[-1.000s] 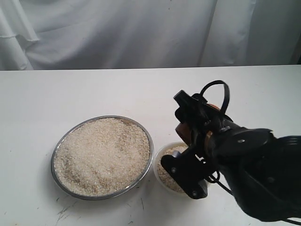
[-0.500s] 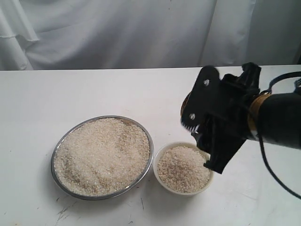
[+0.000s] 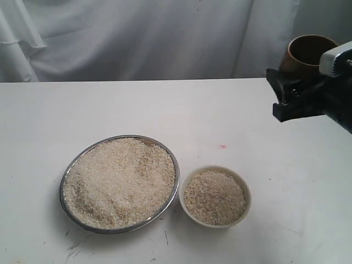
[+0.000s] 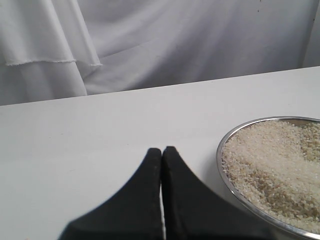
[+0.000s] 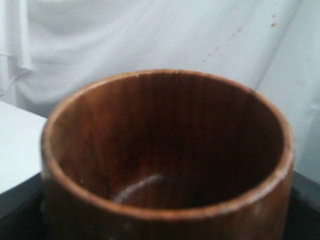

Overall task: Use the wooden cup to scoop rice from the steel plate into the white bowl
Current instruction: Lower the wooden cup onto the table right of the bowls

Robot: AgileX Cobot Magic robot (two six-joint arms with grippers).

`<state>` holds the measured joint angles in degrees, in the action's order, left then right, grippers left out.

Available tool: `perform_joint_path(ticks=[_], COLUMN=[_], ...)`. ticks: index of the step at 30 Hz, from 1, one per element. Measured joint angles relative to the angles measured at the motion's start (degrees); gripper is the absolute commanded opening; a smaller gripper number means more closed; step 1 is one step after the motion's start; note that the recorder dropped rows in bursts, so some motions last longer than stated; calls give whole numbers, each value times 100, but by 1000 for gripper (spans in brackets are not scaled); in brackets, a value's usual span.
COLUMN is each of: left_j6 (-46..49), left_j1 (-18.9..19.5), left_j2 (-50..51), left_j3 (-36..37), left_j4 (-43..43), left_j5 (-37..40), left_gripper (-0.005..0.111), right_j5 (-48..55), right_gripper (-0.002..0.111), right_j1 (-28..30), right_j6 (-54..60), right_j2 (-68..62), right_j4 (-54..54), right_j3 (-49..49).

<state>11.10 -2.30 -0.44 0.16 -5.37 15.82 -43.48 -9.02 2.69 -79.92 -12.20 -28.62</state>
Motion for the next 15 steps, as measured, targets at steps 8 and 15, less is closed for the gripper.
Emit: perform_joint_path(ticks=[8,15], left_j6=[0,0], left_j1=[0,0], left_j2=[0,0], left_j3=[0,0], left_j4=[0,0], left_j5=[0,0], left_gripper=[0,0], right_j5=[-437,-694], right_gripper=[0,0], right_j1=[264,399], right_j6=[-98,-269], right_j2=[-1910,-3312], right_j4=[-538,-1291], right_j3=[-1167,-2047])
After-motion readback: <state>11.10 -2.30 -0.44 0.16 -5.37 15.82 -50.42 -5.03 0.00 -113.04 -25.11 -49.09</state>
